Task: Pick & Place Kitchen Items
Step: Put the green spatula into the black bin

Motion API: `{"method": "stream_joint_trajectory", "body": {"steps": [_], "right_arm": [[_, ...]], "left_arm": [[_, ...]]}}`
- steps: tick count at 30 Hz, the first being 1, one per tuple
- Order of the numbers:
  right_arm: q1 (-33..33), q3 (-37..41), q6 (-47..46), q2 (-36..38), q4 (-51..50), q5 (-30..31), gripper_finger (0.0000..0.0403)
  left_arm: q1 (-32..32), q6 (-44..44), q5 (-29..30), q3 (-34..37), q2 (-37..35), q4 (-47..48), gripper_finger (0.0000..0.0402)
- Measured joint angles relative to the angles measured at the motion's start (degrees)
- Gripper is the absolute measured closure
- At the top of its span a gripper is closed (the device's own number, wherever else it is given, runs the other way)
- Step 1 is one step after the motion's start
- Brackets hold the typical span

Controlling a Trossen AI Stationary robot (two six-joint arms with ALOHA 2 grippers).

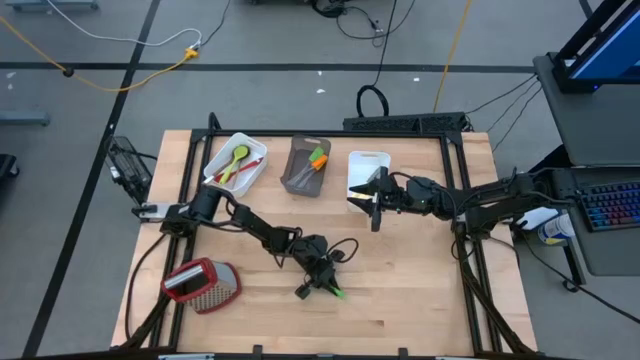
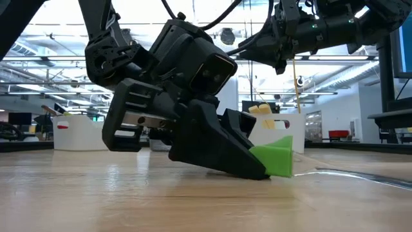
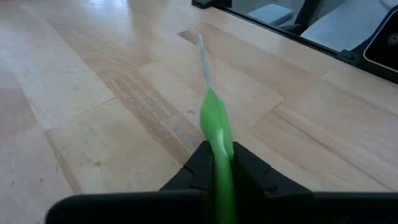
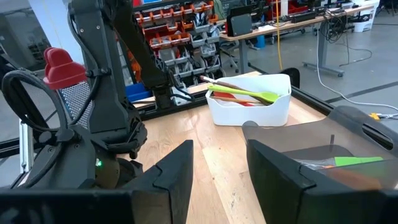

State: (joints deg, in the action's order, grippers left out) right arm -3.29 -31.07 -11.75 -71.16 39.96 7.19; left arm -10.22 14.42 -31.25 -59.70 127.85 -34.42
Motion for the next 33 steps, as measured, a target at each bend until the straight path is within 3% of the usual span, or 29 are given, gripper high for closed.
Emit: {"method": "stream_joint_trajectory", "body": {"steps": [5,9,22,29,33], "right_arm": [[0.0,0.0,-0.4,0.0,-0.5,-0.1,0.0261],[0.3,0.0,-0.8,0.0,-2.4,-1.1,0.0261],[3.6,0.0,-0.7,0.0,-3.4,-1.5,0.0261],[3.8,0.0,-0.7,0.0,-3.4,-1.4,0.0261],[3.8,0.0,-0.7,0.0,-3.4,-1.3,0.0261]], "left_arm": [[0.4,-1.2,1.5,0.1,-2.0,1.8,0.0389],[1.1,0.1,4.0,0.2,-6.0,9.0,0.0384],[4.3,1.4,29.3,0.2,-26.4,42.2,0.0375],[5.1,-0.4,39.2,0.1,-37.7,51.6,0.0374],[5.1,-2.2,48.2,0.1,-43.3,56.7,0.0382]]}}
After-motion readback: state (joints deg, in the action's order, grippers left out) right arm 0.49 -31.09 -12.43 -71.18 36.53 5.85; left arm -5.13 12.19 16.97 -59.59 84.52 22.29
